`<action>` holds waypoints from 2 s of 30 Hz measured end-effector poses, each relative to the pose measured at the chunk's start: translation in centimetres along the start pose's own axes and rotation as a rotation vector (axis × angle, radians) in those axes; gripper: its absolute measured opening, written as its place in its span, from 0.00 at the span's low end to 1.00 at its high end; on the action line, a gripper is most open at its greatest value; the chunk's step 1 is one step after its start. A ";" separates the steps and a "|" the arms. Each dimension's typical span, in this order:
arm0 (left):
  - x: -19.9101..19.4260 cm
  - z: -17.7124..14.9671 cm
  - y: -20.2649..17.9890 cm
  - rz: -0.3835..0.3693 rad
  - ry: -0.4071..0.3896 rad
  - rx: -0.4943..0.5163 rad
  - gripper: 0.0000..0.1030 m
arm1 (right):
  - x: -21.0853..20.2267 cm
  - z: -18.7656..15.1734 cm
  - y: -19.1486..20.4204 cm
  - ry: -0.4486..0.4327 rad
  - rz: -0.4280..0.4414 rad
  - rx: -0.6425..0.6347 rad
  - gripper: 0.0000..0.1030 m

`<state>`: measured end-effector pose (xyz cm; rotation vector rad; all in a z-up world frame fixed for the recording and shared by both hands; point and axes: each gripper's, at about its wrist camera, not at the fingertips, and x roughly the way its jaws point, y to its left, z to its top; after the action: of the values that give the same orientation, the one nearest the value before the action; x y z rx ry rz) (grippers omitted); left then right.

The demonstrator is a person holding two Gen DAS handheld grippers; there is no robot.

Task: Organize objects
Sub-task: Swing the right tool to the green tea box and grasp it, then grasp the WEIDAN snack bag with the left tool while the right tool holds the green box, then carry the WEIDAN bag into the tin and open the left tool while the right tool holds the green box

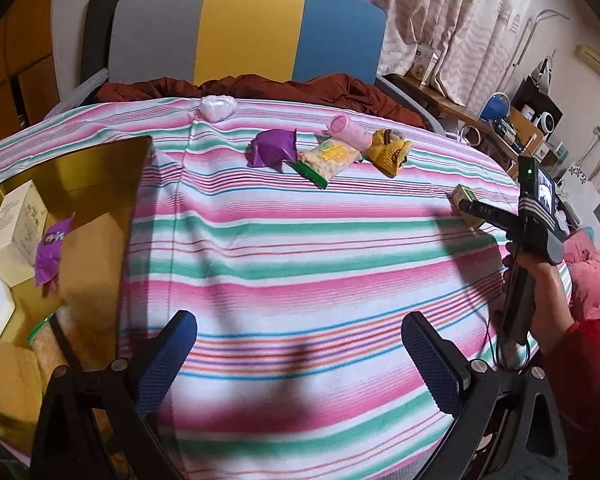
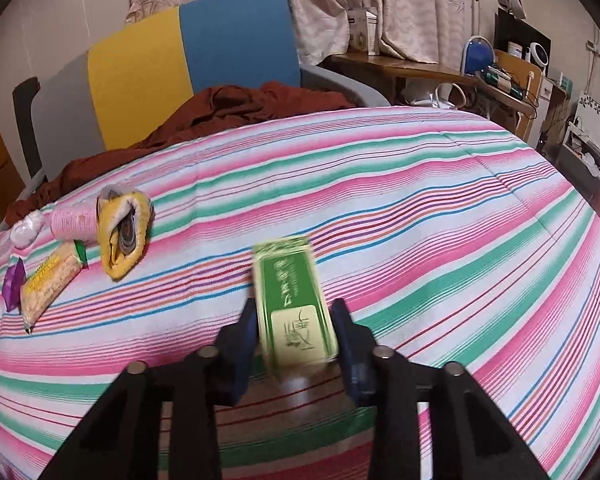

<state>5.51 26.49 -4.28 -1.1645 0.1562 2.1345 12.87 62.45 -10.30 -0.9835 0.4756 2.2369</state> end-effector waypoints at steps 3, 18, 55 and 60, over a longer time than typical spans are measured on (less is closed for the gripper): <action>1.0 1.0 -0.3 0.002 0.013 -0.007 1.00 | 0.0 -0.2 0.9 -0.005 0.014 -0.044 0.30; 8.9 11.1 -5.1 0.003 -0.006 0.158 1.00 | -0.8 -1.5 2.0 -0.036 0.094 -0.030 0.30; 15.4 9.6 -5.8 0.119 -0.057 0.275 0.45 | -1.0 -1.9 1.9 -0.072 0.076 -0.016 0.30; 13.9 8.0 -5.6 0.141 -0.086 0.261 0.44 | -2.0 -2.0 2.9 -0.120 0.072 -0.065 0.30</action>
<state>-1.59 41.15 -9.22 -0.9320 0.4747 2.2025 12.95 58.38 -9.90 -0.8704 0.3923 2.3733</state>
